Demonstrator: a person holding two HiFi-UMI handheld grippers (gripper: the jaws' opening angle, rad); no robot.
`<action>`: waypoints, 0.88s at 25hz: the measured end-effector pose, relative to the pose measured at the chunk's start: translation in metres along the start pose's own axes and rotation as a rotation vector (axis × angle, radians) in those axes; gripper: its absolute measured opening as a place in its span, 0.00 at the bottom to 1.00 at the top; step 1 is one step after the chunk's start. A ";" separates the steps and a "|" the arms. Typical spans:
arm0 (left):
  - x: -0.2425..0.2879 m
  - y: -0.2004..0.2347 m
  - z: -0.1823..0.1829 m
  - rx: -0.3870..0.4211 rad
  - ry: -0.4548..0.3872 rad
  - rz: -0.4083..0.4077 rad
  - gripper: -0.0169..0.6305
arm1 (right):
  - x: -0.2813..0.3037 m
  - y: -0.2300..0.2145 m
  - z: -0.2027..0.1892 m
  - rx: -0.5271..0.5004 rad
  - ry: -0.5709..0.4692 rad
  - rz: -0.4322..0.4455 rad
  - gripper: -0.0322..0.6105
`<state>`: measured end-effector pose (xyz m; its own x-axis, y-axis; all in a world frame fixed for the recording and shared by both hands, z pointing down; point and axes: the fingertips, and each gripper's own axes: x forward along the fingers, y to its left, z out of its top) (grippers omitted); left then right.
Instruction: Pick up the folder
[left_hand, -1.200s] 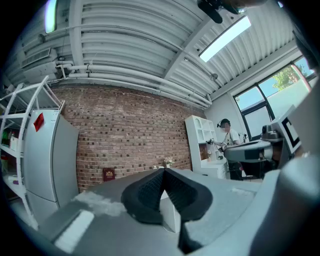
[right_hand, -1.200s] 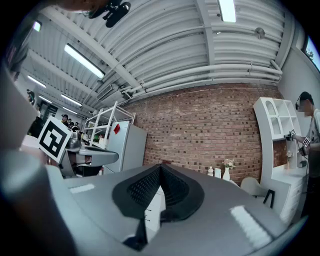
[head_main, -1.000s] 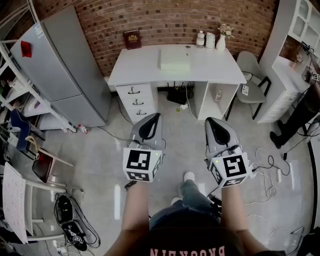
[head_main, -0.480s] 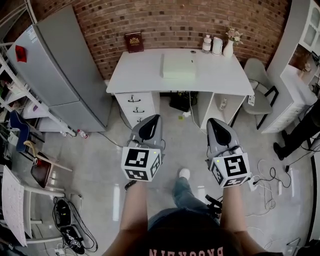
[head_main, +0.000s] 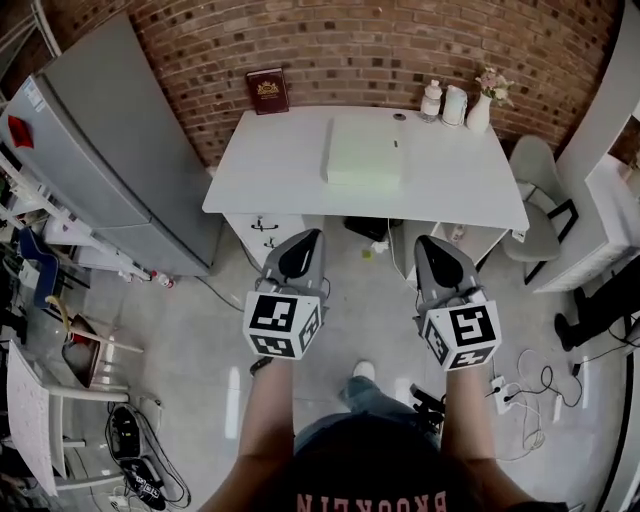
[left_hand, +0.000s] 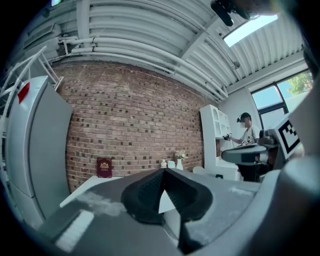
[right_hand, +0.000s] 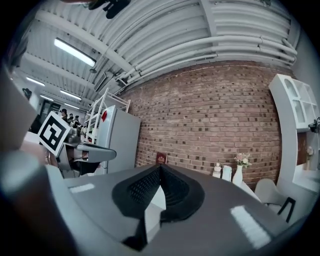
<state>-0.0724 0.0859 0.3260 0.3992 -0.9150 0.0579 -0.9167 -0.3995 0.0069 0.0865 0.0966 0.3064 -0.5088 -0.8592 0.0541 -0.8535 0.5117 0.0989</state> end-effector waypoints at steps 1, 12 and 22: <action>0.013 0.006 0.000 -0.001 0.008 0.003 0.03 | 0.012 -0.009 0.000 0.001 -0.001 -0.005 0.05; 0.107 0.042 -0.016 -0.019 0.062 0.057 0.03 | 0.097 -0.073 -0.014 0.029 -0.001 -0.026 0.05; 0.186 0.087 -0.027 -0.074 0.065 0.026 0.02 | 0.163 -0.112 -0.031 0.116 -0.017 -0.010 0.05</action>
<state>-0.0786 -0.1178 0.3643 0.3754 -0.9185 0.1238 -0.9265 -0.3682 0.0777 0.1027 -0.1013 0.3348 -0.5015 -0.8644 0.0364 -0.8651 0.5013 -0.0163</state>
